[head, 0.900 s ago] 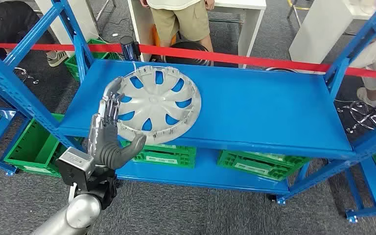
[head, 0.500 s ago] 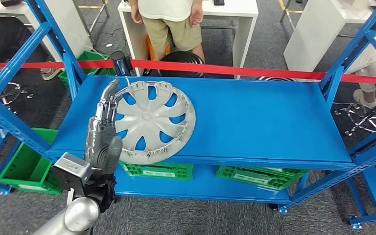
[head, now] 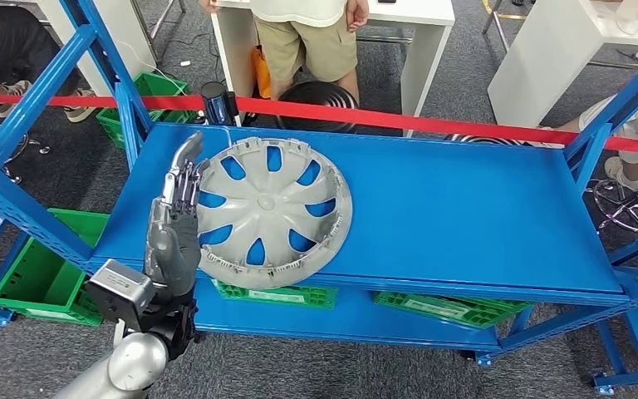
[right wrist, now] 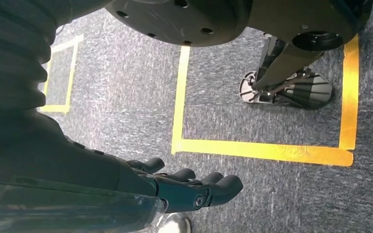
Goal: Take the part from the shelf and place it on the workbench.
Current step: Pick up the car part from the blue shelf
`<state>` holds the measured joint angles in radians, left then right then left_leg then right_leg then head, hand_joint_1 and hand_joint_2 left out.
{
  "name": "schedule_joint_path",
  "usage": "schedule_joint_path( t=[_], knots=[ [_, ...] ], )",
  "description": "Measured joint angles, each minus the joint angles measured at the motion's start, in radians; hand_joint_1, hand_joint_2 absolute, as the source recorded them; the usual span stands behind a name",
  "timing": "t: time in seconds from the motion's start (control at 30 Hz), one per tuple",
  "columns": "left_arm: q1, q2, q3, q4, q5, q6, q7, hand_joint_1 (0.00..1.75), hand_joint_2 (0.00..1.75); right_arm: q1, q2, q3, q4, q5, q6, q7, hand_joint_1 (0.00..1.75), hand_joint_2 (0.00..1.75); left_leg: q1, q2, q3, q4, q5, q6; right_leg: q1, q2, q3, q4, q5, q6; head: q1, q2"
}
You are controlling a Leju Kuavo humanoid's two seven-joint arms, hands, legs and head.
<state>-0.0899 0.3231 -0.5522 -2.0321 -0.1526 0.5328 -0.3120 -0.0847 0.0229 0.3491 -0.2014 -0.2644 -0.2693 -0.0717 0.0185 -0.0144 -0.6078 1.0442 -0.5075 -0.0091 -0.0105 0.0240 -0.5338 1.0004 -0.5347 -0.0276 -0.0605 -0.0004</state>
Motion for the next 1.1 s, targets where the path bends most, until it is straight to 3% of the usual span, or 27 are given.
schedule_joint_path(
  t=[0.13, 0.2, 0.3, 0.33, 0.43, 0.57, 0.7, 0.83, 0.93, 1.1],
  knots=[
    [0.0, 0.0, 0.0, 0.0, 0.0, -0.001, 0.0, 0.0, 0.0, 0.0, 0.0, 0.0, 0.0, 0.0, 0.0, 0.0, 0.0, 1.75, -0.003, 0.0, 0.001, 0.001, -0.001, 0.002, -0.005, -0.001, 0.002, -0.004, -0.002, 0.036, 0.0, 0.0],
    [0.0, 0.0, -0.001, 0.0, 0.0, -0.001, 0.0, 0.0, 0.0, 0.0, 0.0, 0.0, 0.0, 0.0, 0.0, 0.0, 0.0, 1.75, -0.003, 0.0, 0.001, 0.001, -0.001, 0.002, -0.006, -0.001, 0.003, -0.005, -0.002, 0.045, 0.0, 0.0],
    [0.0, 0.0, -0.001, 0.0, -0.001, -0.001, 0.003, 0.0, 1.31, 0.0, 0.0, 0.0, 0.0, 0.001, 0.001, 0.003, 0.0, 1.75, -0.002, 0.0, 0.002, 0.001, -0.001, 0.002, -0.005, -0.001, 0.003, -0.004, -0.003, 0.047, 0.0, 0.0],
    [0.0, 0.0, -0.001, 0.0, -0.004, -0.001, 0.009, 0.0, 1.31, 0.0, 0.0, 0.0, 0.0, 0.002, 0.001, 0.007, 0.0, 1.75, -0.002, 0.0, 0.003, 0.001, -0.001, 0.002, -0.005, -0.001, 0.003, -0.004, -0.004, 0.048, 0.0, 0.0],
    [0.004, 0.002, -0.002, 0.0, -0.039, 0.002, 0.048, 0.0, 0.0, -0.001, 0.0, 0.0, 0.0, 0.005, 0.002, 0.029, 0.0, 1.75, -0.001, 0.001, 0.004, -0.001, -0.001, 0.001, -0.004, -0.001, 0.004, -0.003, -0.004, 0.048, 0.0, 0.0],
    [0.01, 0.028, -0.003, -0.017, -0.195, -0.056, 0.209, 0.0, 0.0, -0.002, -0.001, 0.007, 0.0, 0.029, 0.009, 0.059, 0.0, 1.75, 0.0, 0.004, 0.005, -0.002, -0.001, 0.001, -0.004, -0.001, 0.004, -0.002, -0.005, 0.047, 0.0, 0.0],
    [-0.008, 0.1, -0.018, -0.06, -0.352, -0.247, 0.479, 0.0, 0.0, -0.012, -0.007, 0.026, 0.0, 0.054, 0.018, 0.066, 0.0, 1.75, 0.0, 0.006, 0.005, -0.002, -0.001, 0.001, -0.003, -0.001, 0.004, -0.001, -0.005, 0.047, -0.001, 0.0],
    [-0.081, 0.168, -0.05, -0.101, -0.429, -0.456, 0.708, 0.0, 0.0, -0.039, -0.01, 0.044, 0.001, 0.055, 0.028, 0.065, 0.0, 1.75, 0.0, 0.008, 0.007, -0.002, 0.0, 0.001, -0.004, -0.001, 0.004, 0.0, -0.005, 0.047, 0.0, 0.0],
    [-0.153, 0.198, -0.083, -0.117, -0.425, -0.596, 0.804, 0.0, 0.0, -0.057, -0.01, 0.055, 0.001, 0.054, 0.036, 0.066, 0.0, 1.75, 0.0, 0.006, 0.008, -0.002, 0.0, 0.0, -0.004, -0.001, 0.004, 0.0, -0.004, 0.047, 0.0, 0.0],
    [-0.256, 0.227, -0.149, -0.123, -0.376, -0.732, 0.884, 0.0, 0.0, -0.054, -0.006, 0.071, 0.001, 0.047, 0.045, 0.078, 0.0, 1.75, 0.0, -0.001, 0.008, -0.002, 0.001, 0.0, -0.004, -0.002, 0.006, 0.0, -0.005, 0.046, 0.0, 0.0]
  ],
)
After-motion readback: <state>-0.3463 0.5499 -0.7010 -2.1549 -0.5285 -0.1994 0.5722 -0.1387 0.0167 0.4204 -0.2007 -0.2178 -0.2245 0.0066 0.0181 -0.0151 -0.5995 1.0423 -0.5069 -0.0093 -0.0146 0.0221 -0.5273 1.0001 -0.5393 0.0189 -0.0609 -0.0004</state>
